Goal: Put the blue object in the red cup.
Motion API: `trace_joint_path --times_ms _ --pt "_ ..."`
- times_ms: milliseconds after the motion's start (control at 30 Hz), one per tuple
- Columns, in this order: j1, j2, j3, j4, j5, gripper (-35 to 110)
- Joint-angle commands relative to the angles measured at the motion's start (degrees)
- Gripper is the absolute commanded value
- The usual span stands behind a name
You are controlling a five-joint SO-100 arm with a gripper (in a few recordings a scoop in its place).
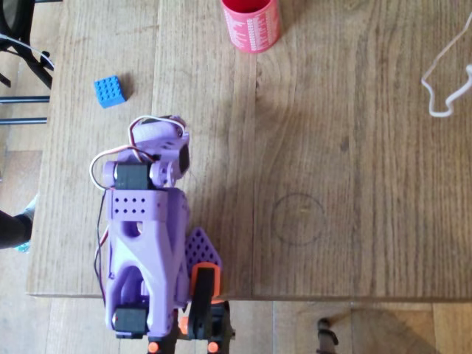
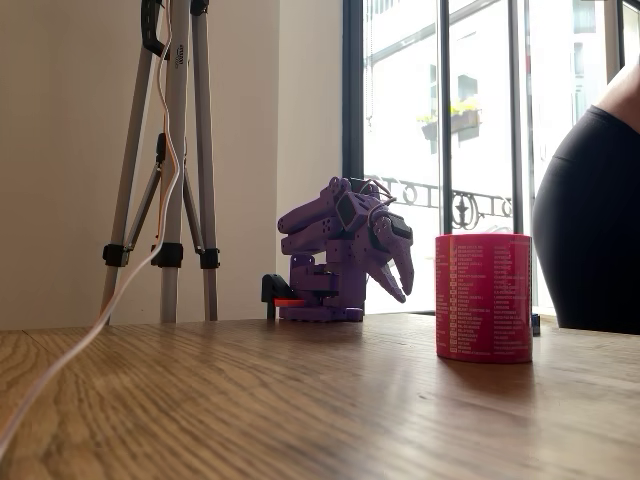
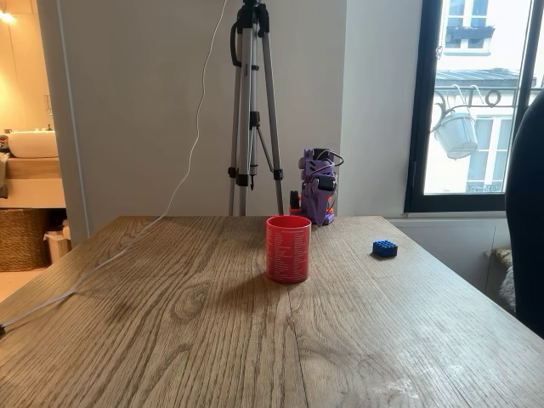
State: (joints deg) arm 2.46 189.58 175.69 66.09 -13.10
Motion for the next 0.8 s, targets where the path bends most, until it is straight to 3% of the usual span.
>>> trace_joint_path --times_ms 0,767 --pt "0.7 -0.4 -2.1 3.3 11.3 1" --pt "1.7 -0.4 -2.1 3.3 12.0 1"
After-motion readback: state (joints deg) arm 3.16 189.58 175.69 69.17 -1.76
